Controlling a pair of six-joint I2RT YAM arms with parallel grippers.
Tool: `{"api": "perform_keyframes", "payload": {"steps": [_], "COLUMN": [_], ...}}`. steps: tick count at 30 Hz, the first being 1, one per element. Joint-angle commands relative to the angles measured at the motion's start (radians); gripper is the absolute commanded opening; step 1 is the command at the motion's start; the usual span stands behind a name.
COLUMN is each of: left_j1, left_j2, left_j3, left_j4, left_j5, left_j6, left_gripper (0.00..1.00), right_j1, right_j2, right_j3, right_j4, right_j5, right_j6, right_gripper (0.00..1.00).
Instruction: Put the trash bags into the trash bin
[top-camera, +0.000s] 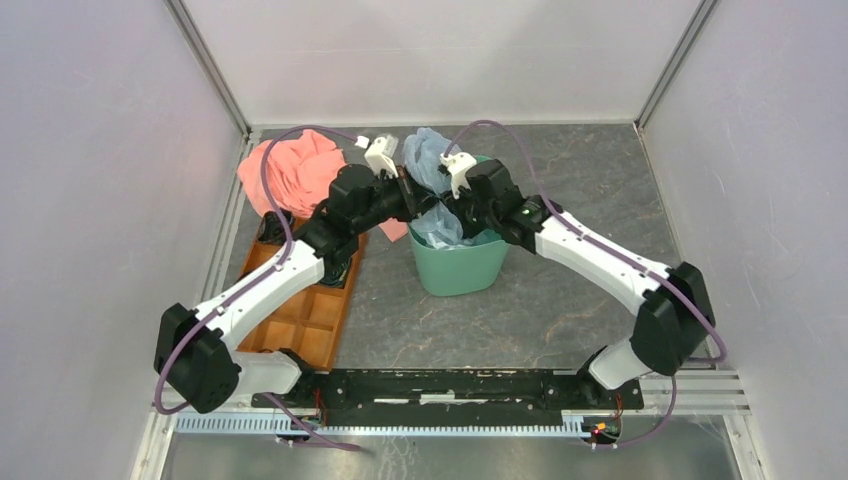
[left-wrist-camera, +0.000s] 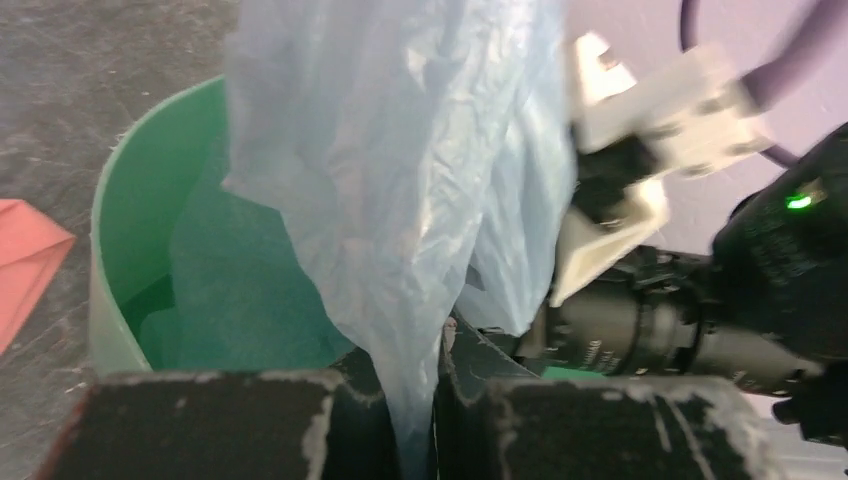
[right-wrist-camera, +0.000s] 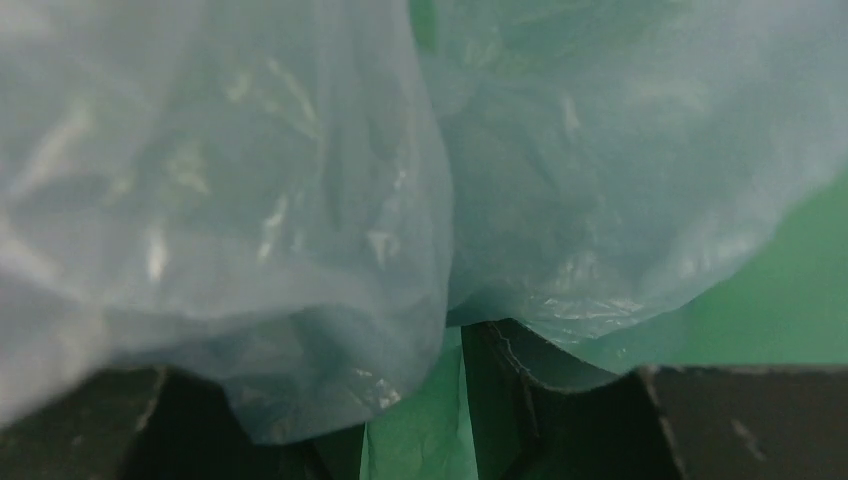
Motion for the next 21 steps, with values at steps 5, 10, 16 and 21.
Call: {"api": "perform_keyframes", "payload": {"steps": [5,10,16,21], "left_j1": [0.005,0.006,0.006,0.006], "left_j2": [-0.075,-0.18,-0.273,-0.28], "left_j3": [0.091,0.094,0.127,0.18], "left_j4": [-0.153,-0.258,-0.378,-0.388], "left_j5": [-0.03,-0.093,-0.185,-0.247], "left_j6": [0.083,0.165,0.239,0.284], "left_gripper": [0.34,0.64,0.83,0.87], "right_j1": [0.049,0.057,0.086,0.088], "right_j2": [0.08,0.027,0.004,-0.061], "right_j3": [0.011,-0.083,-0.054,0.03], "right_j4": [-0.038,0.045,0.02,-0.087], "right_j5": [0.195,0.207,0.211,0.229], "right_j6": [0.042,0.114,0.129,0.09], "right_gripper": [0.43,0.44,0.47,0.54]}}
